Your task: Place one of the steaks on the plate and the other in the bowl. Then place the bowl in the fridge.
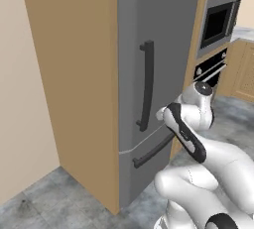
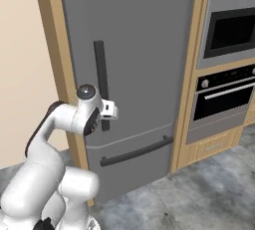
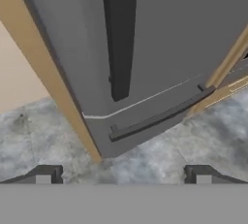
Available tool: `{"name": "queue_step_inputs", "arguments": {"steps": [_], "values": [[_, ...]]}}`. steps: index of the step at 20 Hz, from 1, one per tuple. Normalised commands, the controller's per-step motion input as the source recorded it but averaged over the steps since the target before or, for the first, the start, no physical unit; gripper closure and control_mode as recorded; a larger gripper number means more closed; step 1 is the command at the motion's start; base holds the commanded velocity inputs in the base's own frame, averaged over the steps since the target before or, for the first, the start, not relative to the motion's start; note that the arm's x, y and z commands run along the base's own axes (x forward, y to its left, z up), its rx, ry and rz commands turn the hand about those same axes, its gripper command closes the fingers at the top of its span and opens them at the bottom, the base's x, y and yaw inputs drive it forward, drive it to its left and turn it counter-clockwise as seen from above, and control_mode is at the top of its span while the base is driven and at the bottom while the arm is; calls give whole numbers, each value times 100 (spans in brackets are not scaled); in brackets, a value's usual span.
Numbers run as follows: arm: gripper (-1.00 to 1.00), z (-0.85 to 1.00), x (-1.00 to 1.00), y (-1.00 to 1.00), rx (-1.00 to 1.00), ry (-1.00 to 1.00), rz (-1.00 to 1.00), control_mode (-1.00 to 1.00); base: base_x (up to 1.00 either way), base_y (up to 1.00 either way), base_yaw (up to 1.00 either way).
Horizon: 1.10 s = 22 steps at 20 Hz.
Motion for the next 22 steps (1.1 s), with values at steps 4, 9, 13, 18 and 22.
{"name": "queue_step_inputs", "arguments": {"steps": [4,9,13,18,22], "values": [[-100,32,65,9,11,14,8,-100,0,0,0],[-100,0,43,16,0,-5,0,-100,0,0,0],[-100,0,47,33,0,-22,0,-100,0,0,0],[-100,0,64,10,0,-7,0,-100,0,0,0],[-100,0,78,-11,1,6,7,-100,0,0,0]]}}
